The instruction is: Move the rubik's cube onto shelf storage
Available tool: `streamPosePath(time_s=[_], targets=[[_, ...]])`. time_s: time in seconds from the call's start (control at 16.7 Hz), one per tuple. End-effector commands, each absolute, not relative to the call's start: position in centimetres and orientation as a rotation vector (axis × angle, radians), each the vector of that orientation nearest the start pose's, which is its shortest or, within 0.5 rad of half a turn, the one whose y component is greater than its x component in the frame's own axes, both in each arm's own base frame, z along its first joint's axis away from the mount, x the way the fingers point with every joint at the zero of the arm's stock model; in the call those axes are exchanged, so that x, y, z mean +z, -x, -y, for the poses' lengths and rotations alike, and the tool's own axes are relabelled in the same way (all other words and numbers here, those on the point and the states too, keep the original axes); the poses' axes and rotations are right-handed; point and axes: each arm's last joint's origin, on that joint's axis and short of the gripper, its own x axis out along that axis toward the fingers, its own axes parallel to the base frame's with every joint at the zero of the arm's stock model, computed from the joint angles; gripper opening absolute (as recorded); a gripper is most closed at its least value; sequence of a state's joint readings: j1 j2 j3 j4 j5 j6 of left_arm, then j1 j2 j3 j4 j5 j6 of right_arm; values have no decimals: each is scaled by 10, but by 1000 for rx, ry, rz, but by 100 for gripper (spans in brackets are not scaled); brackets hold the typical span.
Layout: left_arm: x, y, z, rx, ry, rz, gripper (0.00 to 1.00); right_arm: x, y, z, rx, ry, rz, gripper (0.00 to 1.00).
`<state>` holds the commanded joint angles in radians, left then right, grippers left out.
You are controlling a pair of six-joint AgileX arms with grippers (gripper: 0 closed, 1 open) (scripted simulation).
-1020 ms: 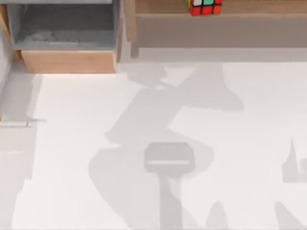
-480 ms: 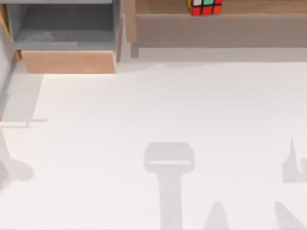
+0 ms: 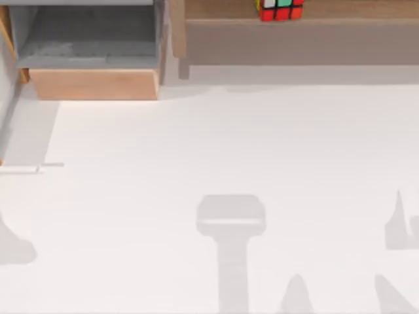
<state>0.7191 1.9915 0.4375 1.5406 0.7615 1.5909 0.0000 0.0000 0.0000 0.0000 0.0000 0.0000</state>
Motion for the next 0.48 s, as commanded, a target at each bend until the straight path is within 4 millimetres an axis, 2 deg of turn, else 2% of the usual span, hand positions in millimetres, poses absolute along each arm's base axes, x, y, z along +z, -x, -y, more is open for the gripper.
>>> streamPosePath(time_s=[0.3,0.48], targets=[[96,-231,-175,-13,-1572,14,100,160,-106,1,0,0,0,100],[95,-245,-175,-16,-1571,16,100,160,-106,1,0,0,0,100]])
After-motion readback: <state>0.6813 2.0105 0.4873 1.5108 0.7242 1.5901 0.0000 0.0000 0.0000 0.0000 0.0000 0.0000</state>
